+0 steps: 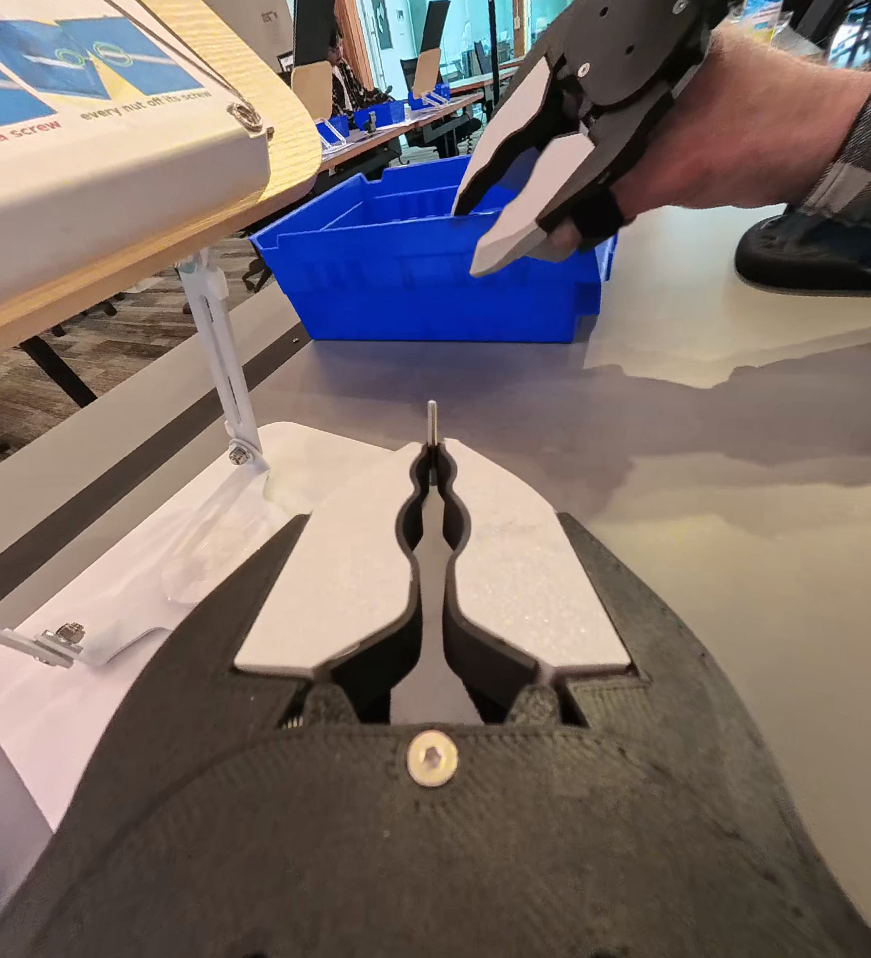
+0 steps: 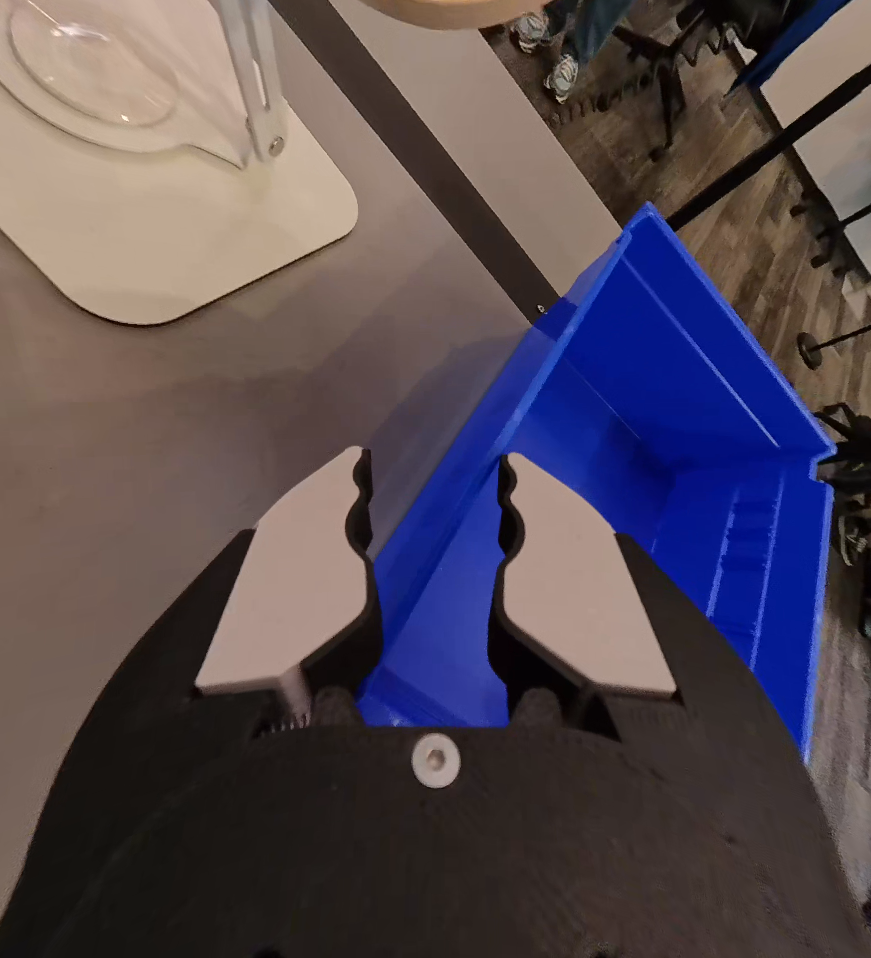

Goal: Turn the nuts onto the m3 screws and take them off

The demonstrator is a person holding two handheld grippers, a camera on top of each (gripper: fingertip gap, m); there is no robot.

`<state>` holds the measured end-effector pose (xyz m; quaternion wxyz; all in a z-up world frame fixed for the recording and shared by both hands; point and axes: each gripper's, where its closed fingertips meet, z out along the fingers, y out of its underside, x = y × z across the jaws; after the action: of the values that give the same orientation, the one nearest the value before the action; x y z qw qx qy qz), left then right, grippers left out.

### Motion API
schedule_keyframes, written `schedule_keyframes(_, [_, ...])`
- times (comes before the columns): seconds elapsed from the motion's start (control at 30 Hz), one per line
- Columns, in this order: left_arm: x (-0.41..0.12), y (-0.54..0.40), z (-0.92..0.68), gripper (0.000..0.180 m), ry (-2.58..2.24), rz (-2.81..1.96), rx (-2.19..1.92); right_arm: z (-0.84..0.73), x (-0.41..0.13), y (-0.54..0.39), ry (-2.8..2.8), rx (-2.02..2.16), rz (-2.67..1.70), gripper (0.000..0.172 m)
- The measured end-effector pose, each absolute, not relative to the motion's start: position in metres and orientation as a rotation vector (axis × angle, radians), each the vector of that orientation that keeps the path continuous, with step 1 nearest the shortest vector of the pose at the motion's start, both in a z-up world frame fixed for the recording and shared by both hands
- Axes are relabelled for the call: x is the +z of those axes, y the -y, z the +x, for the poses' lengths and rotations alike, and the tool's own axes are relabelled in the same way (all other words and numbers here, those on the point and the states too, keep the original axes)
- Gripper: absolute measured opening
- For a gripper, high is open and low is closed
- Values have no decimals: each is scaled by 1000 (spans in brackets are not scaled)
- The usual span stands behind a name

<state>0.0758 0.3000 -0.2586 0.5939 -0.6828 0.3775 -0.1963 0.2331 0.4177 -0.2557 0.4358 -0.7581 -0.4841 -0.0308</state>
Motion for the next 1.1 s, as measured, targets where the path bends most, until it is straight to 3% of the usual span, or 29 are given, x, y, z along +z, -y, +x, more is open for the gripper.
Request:
schedule_keyframes(0.3, [-260, -298, 79, 1, -894, -1586, -462, 268, -248, -439, 1051, -62, -1973, 7])
schedule_keyframes(0.47, [-260, -298, 79, 2, -896, -1587, -460, 274, -248, -439, 1063, -77, -1979, 8])
schedule_keyframes(0.57, [-260, -298, 79, 1, -893, -1586, -462, 281, -251, -439, 1048, -122, -2005, 29])
schedule_keyframes(0.6, [-260, -298, 79, 1, -893, -1586, -463, 282, -248, -438, 1043, -141, -2003, 29])
schedule_keyframes(0.67, [-260, -299, 79, 2, -894, -1588, -465, 284, -248, -434, 1036, -153, -2034, 28])
schedule_keyframes(0.8, [-260, -298, 80, 1, -898, -1587, -470, 286, -268, -430, 1048, -75, -2176, 7])
schedule_keyframes(1.1, [-260, -296, 82, 2, -904, -1585, -484, 310, -268, -454, 755, -63, -2276, 6])
